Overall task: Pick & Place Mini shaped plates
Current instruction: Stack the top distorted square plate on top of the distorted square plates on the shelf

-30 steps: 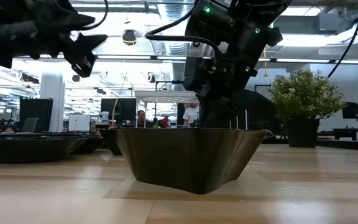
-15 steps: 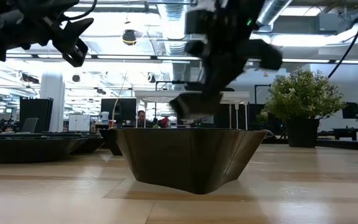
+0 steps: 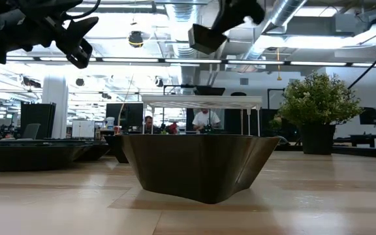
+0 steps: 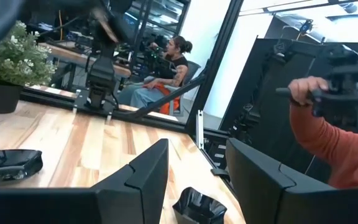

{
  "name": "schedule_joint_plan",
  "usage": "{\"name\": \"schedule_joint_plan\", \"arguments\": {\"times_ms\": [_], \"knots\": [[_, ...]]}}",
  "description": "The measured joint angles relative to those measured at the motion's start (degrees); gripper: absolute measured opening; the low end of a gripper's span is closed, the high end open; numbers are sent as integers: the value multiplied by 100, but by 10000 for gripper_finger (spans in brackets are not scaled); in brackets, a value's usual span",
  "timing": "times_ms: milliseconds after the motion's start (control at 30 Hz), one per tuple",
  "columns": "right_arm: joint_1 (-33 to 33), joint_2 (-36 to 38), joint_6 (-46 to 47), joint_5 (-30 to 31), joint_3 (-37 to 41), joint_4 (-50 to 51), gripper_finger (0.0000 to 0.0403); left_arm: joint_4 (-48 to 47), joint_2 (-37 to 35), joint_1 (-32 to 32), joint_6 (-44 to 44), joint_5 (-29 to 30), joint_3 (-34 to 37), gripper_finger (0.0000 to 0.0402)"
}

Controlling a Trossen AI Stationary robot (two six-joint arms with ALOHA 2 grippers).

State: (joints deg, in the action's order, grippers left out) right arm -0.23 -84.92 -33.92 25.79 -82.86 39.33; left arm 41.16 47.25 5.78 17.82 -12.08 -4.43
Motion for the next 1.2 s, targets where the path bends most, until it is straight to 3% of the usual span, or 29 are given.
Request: {"name": "schedule_joint_plan", "arguments": {"times_ms": [233, 433, 733, 1200], "knots": [[-1107, -175, -253, -168, 10, -155, 0, 25, 17, 0, 0, 0, 0, 163], [-1662, -508, -466, -349, 10, -197, 0, 25, 12, 0, 0, 0, 0, 163], [-1959, -905, -957, -517, 12, -501, 0, 24, 10, 0, 0, 1, 0, 163], [-1975, -890, -1015, -539, 10, -539, 0, 25, 10, 0, 0, 0, 0, 163]]}}
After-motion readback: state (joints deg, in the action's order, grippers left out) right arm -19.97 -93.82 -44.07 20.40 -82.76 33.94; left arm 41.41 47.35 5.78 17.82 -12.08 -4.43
